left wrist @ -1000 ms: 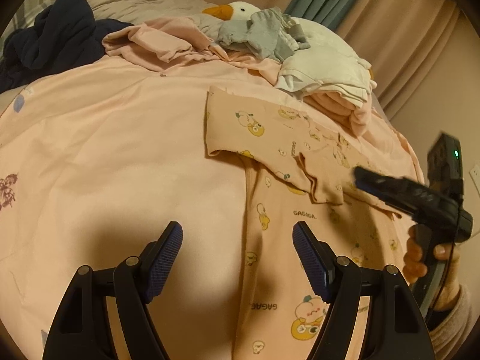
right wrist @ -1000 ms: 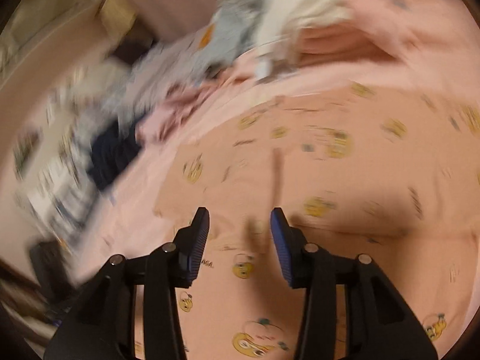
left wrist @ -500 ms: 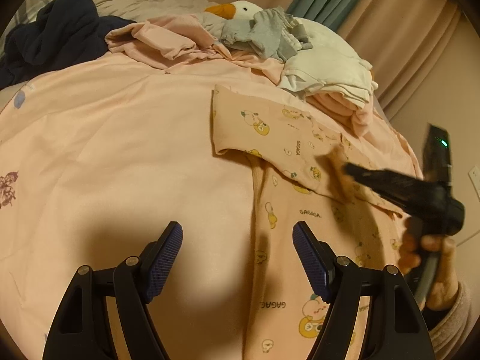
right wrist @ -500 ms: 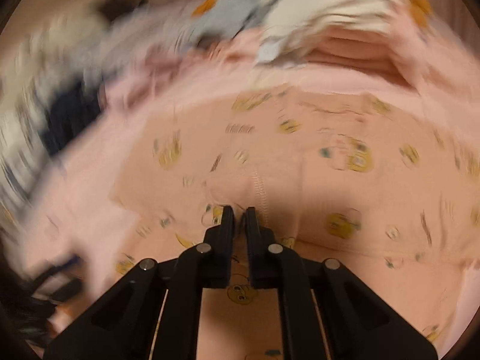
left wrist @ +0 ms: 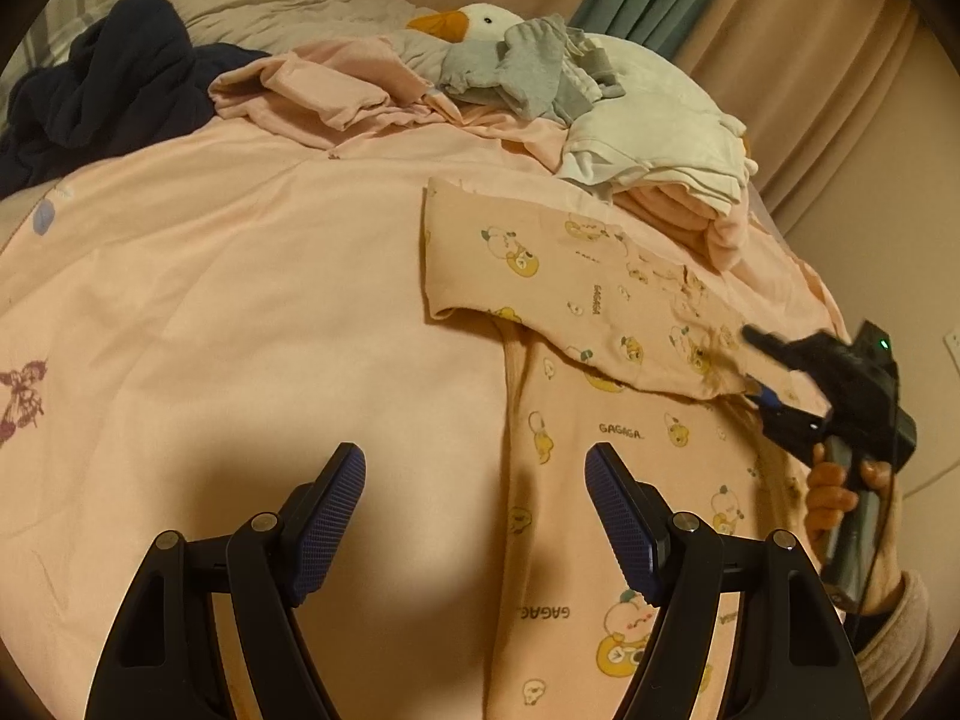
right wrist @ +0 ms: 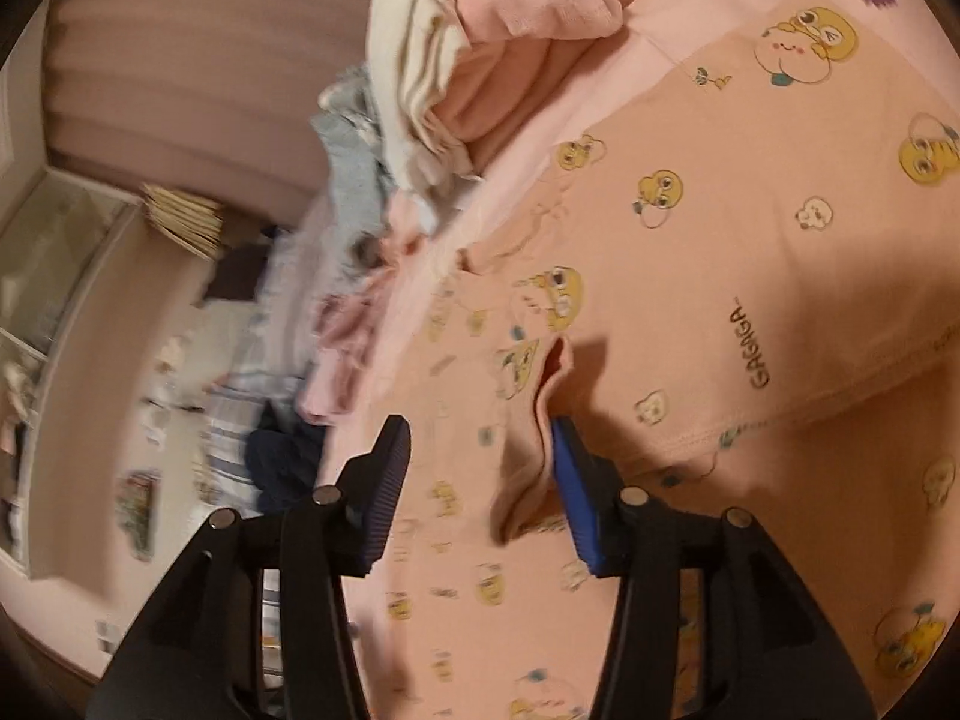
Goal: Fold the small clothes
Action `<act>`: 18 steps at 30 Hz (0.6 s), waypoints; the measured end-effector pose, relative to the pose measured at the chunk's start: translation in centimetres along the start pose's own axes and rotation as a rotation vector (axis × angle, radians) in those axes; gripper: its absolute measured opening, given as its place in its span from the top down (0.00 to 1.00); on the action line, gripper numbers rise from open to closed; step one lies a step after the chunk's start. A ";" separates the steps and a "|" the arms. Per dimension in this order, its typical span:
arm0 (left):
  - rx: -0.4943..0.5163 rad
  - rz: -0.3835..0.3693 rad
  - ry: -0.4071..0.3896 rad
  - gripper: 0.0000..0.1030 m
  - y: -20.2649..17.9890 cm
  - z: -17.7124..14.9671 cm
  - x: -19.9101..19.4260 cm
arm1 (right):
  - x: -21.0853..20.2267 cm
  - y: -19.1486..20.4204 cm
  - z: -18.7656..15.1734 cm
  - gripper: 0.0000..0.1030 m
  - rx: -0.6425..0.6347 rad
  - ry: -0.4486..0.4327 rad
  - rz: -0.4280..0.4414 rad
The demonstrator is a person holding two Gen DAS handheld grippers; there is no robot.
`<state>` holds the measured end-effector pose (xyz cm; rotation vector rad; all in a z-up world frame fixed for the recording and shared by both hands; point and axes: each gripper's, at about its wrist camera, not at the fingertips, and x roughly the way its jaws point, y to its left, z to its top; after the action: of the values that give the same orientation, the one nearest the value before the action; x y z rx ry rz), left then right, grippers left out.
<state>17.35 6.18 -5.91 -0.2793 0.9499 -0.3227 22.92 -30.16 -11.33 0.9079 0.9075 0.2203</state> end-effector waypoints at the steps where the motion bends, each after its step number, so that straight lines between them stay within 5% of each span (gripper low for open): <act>1: 0.004 0.001 0.000 0.27 -0.1 0.1 0.0 | 0.6 0.4 0.1 0.77 -0.033 0.030 -0.062; 2: 0.007 0.002 0.000 0.27 -0.2 0.2 0.0 | 1.2 0.7 0.3 0.96 -0.063 0.048 -0.108; 4: 0.015 0.007 0.002 0.27 -0.4 0.4 0.1 | 1.2 1.6 0.6 0.95 -0.129 0.050 -0.168; 8: 0.021 0.020 -0.006 0.27 -0.1 0.8 0.1 | -3.2 3.2 2.4 0.95 -0.151 -0.088 -0.073; 11: 0.013 0.018 -0.009 0.27 0.1 1.2 0.3 | -5.7 2.4 4.1 0.95 -0.137 -0.153 -0.078; 18: 0.055 -0.012 0.007 0.27 -1.9 3.5 2.7 | -5.3 -2.7 5.3 0.87 -0.087 -0.064 -0.275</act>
<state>21.45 3.73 -5.33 -0.2337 0.9452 -0.3600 23.14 -37.71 -8.80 0.6966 0.9452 -0.0056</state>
